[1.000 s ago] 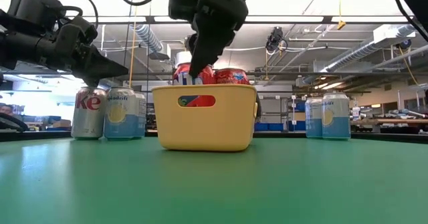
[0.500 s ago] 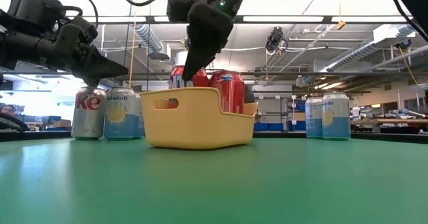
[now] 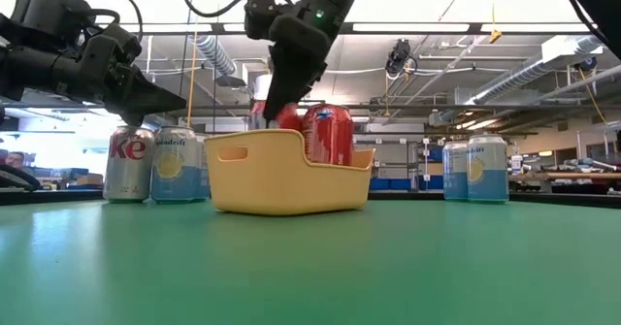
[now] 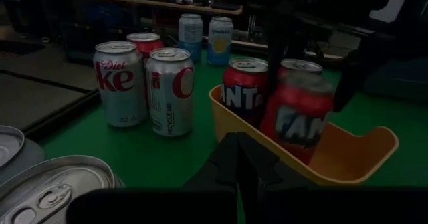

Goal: Sort soda cans
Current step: Put the orange soda can into the yellow bin

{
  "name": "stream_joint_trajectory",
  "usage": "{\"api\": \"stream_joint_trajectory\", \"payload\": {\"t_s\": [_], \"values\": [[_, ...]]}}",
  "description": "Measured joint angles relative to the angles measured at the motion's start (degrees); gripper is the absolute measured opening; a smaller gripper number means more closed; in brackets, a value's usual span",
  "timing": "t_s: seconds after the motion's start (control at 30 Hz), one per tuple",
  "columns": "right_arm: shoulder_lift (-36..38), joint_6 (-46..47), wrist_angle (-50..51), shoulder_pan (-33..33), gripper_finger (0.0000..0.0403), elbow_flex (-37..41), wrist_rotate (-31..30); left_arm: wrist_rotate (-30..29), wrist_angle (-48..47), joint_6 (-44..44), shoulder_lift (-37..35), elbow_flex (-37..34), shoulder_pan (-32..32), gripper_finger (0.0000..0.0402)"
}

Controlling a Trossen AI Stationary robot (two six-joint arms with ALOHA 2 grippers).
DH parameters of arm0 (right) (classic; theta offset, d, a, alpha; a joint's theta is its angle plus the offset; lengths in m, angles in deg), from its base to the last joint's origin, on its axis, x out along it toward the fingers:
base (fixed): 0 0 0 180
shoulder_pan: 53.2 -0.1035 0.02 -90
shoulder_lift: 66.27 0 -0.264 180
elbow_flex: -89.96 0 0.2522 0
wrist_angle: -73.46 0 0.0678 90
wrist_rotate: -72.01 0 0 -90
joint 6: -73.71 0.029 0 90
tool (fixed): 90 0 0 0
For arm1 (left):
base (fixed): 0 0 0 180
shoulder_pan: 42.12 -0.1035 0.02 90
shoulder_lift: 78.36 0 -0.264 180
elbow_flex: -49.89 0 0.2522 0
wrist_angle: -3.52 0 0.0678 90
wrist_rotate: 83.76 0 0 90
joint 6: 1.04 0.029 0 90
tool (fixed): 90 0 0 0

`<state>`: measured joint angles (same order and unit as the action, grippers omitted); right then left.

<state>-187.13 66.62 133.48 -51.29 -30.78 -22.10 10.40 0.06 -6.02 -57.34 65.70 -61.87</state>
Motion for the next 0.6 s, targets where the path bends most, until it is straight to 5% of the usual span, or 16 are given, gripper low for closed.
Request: {"api": "stream_joint_trajectory", "payload": {"t_s": [0.33, 0.6], "values": [[0.1, -1.9, -2.0, 0.2, 0.0344, -1.0, 0.2, 0.0, -0.1, 0.2, 0.0, 0.0, 0.0, 0.0001], [2.6, -4.7, 11.4, 0.5, 0.0332, -14.4, -8.3, 0.0, -0.3, 0.2, 0.0, 0.0, 0.0, 0.0001]]}}
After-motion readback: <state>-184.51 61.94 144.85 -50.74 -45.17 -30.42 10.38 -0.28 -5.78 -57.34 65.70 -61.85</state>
